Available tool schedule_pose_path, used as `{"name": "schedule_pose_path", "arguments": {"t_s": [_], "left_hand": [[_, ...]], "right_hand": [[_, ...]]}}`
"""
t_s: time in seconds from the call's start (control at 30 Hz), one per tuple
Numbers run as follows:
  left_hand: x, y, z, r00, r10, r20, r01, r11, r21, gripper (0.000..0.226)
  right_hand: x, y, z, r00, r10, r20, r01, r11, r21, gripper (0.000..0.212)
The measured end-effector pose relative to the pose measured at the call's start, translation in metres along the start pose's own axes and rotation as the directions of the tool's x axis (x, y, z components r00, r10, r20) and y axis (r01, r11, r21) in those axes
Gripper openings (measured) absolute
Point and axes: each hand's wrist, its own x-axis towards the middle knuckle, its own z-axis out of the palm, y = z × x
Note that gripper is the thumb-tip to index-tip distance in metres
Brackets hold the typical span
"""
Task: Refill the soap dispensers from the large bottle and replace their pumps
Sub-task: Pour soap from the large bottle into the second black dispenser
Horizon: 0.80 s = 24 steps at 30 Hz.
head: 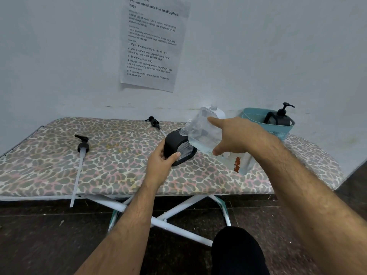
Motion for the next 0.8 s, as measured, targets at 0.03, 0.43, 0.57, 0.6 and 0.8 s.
{"name": "schedule_pose_path", "arguments": {"t_s": [0.03, 0.43, 0.57, 0.6, 0.8], "left_hand": [[-0.0002, 0.0004, 0.0002, 1.000, 0.000, 0.000, 0.000, 1.000, 0.000, 0.053], [-0.0017, 0.0026, 0.0011, 1.000, 0.014, -0.007, -0.014, 1.000, -0.005, 0.054], [-0.0014, 0.0022, 0.0005, 1.000, 0.014, 0.001, -0.014, 1.000, -0.007, 0.055], [-0.0014, 0.0022, 0.0005, 1.000, 0.015, 0.001, -0.015, 1.000, -0.005, 0.055], [-0.0011, 0.0020, 0.0010, 1.000, 0.015, 0.000, -0.015, 1.000, -0.006, 0.054]], "right_hand": [[-0.0001, -0.0001, -0.0002, 1.000, 0.001, 0.002, -0.001, 1.000, 0.000, 0.097], [0.0005, -0.0001, -0.0001, 1.000, -0.001, -0.004, 0.001, 1.000, 0.006, 0.097], [0.0000, 0.0002, -0.0005, 1.000, -0.006, -0.002, 0.006, 1.000, 0.013, 0.097], [0.0001, 0.0001, -0.0004, 1.000, -0.007, -0.003, 0.007, 1.000, 0.013, 0.097], [0.0005, 0.0001, -0.0001, 1.000, -0.005, -0.005, 0.005, 1.000, 0.002, 0.097]]}}
